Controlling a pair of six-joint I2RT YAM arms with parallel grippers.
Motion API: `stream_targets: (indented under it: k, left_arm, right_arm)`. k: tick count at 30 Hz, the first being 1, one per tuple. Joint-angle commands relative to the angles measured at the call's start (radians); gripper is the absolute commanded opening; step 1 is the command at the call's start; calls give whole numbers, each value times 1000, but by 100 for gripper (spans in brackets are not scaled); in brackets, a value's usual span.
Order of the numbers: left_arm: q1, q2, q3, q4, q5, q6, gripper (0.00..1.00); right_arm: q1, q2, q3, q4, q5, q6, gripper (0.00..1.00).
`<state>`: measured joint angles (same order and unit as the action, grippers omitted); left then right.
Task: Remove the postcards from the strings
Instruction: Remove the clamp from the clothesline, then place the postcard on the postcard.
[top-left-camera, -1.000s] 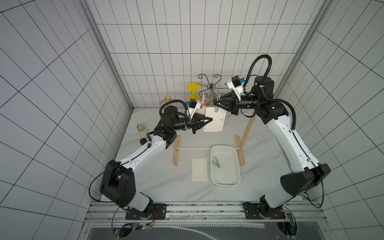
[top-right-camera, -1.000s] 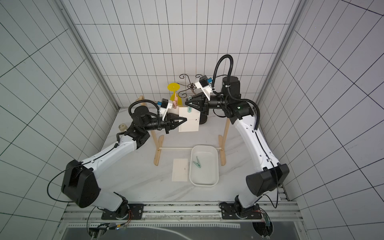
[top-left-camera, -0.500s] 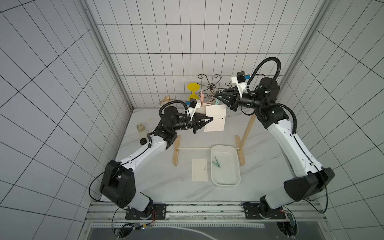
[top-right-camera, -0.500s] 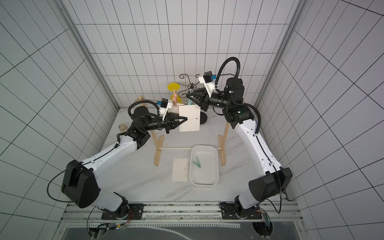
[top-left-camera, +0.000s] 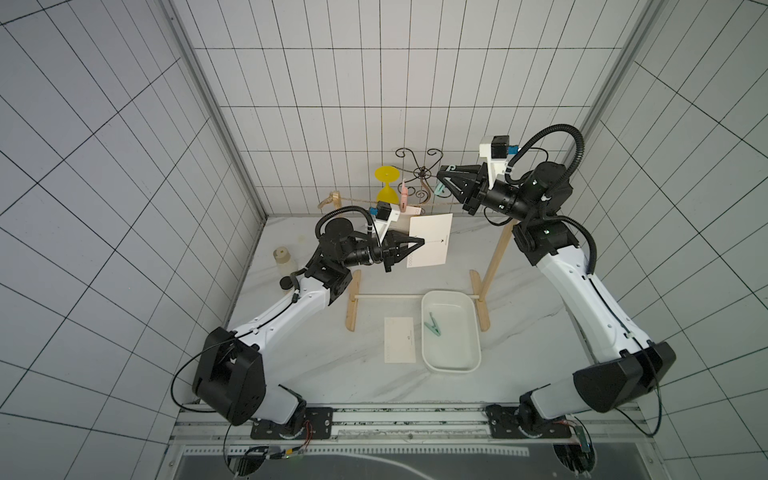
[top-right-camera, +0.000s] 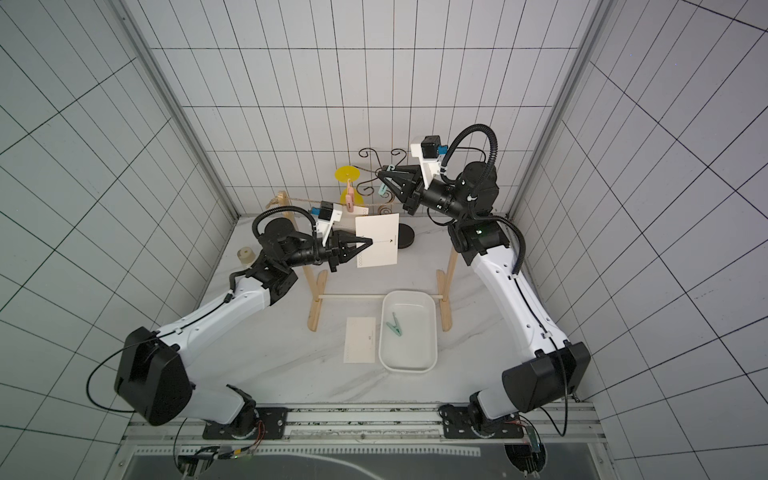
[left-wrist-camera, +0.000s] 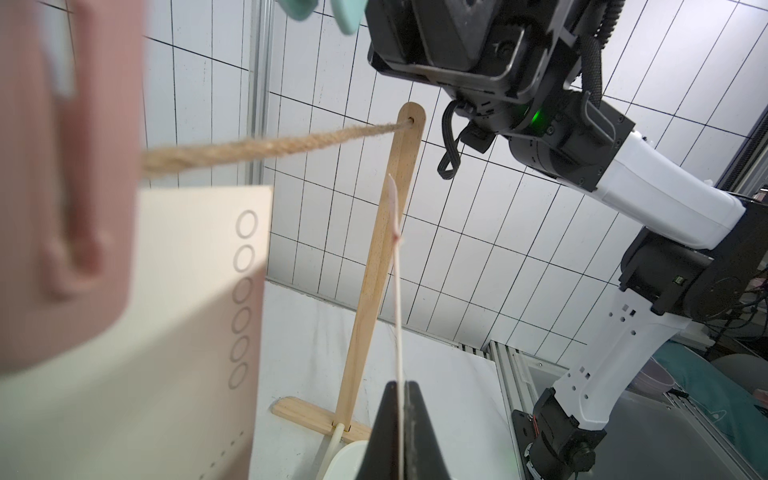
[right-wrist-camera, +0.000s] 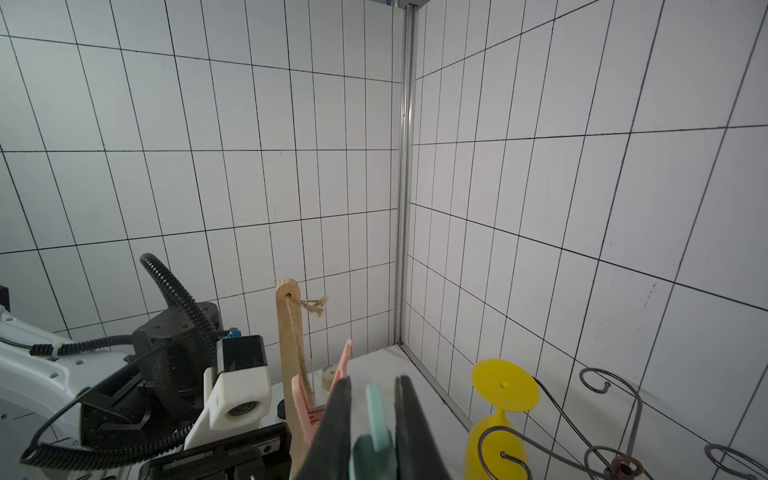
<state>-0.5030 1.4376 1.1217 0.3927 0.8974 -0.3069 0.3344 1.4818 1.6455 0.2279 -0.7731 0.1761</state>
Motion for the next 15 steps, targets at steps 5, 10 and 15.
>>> stream_targets:
  k: [5,10,15]
  left_arm:
    - [-7,-70,-47,12,-37,0,0]
    - [-7,-115,-66,-40,-64,12,0]
    - [-5,-208,-132,-92,-129,22,0]
  right_arm:
    - [8,-67,-71,148,3,58,0]
    - [8,-129,-123,174,16,84,0]
    - [9,-241,-242,183,34,94,0]
